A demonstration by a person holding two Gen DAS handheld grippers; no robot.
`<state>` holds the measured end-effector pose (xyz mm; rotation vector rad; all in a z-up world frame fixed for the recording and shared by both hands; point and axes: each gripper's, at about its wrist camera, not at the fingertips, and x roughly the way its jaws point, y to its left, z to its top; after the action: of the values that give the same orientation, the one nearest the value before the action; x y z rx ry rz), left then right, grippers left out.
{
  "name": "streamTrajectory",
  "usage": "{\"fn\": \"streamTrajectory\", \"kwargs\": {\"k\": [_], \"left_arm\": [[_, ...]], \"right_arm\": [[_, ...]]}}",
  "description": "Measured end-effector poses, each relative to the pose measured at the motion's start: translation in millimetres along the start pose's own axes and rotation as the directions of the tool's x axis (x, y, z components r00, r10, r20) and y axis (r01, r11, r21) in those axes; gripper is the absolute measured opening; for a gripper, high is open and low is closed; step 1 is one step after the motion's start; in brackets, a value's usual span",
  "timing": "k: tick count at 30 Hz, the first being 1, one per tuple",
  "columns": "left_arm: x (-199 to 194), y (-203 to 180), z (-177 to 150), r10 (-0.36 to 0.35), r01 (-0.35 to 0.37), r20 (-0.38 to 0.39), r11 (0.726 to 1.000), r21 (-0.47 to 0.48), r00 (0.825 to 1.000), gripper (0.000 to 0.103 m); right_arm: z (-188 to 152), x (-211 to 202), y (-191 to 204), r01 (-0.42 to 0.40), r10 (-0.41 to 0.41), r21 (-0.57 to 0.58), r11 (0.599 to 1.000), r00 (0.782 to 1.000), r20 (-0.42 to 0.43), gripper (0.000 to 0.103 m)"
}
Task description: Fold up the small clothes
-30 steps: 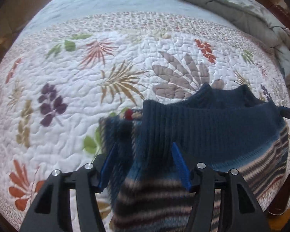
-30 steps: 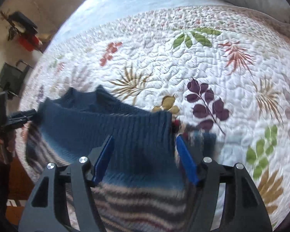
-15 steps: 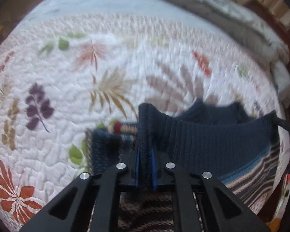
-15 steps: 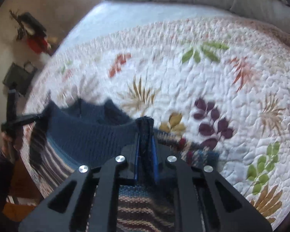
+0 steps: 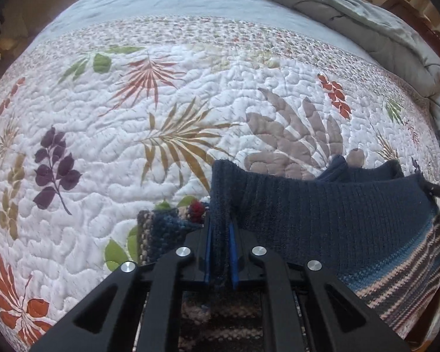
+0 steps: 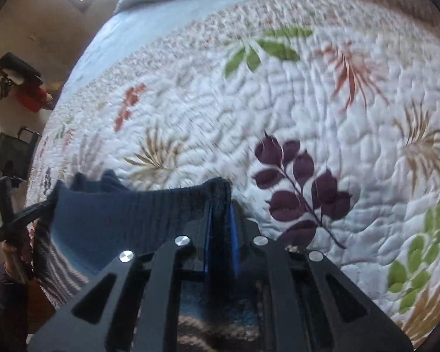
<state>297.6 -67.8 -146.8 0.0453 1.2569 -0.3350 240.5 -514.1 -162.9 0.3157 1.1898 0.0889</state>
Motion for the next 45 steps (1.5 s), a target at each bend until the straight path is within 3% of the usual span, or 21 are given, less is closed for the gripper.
{"fn": "streamTrajectory", "kwargs": {"k": [1,4,6,8,11,18,21,26,34,39,45], "left_arm": [[-1,0,1,0.002,-0.002,-0.007,1.0,0.003,1.0,0.013],[-11,0,2,0.013,-0.013,-0.019,1.0,-0.001,1.0,0.026],[-23,-4,0,0.057,-0.057,-0.005,0.998,-0.008,0.998,0.055],[-42,-14,-8,0.134,-0.134,0.043,0.991,0.004,0.99,0.055],[-66,-36,-27,0.151,-0.154,0.089,0.987,0.038,0.985,0.064],[-96,-93,-83,0.178,-0.2,0.167,0.972,0.121,0.97,0.067],[-100,-108,-100,0.162,-0.186,0.176,0.974,0.132,0.971,0.067],[-109,-129,-119,0.145,-0.177,0.206,0.974,0.144,0.968,0.067],[-94,-141,-115,0.131,-0.164,0.197,0.974,0.159,0.972,0.067],[-53,-137,-106,0.145,-0.163,0.124,0.976,0.145,0.981,0.067],[-22,-127,-104,0.156,-0.168,0.097,0.978,0.125,0.983,0.077]], "right_arm": [[-1,0,-1,-0.008,0.008,0.007,1.0,1.0,0.001,0.011],[-1,-9,1,-0.002,0.002,0.009,1.0,1.0,0.005,0.027],[-5,-20,3,0.026,-0.026,-0.003,1.0,1.0,0.016,0.031],[-16,-35,6,0.008,-0.008,-0.002,1.0,1.0,0.022,0.031],[-39,-54,12,0.03,-0.029,-0.007,1.0,0.999,0.025,0.031],[-109,-90,21,0.088,-0.088,-0.005,0.996,0.996,0.017,0.047],[-135,-100,16,0.121,-0.121,0.001,0.993,0.992,0.018,0.062],[-169,-101,0,0.102,-0.101,0.038,0.994,0.995,-0.021,0.071],[-179,-76,-24,0.013,-0.004,0.124,0.992,0.997,-0.073,0.073],[-175,-60,-24,-0.008,0.02,0.125,0.992,0.995,-0.094,0.081],[-179,-58,-21,-0.062,0.076,0.111,0.992,0.989,-0.124,0.072]]}}
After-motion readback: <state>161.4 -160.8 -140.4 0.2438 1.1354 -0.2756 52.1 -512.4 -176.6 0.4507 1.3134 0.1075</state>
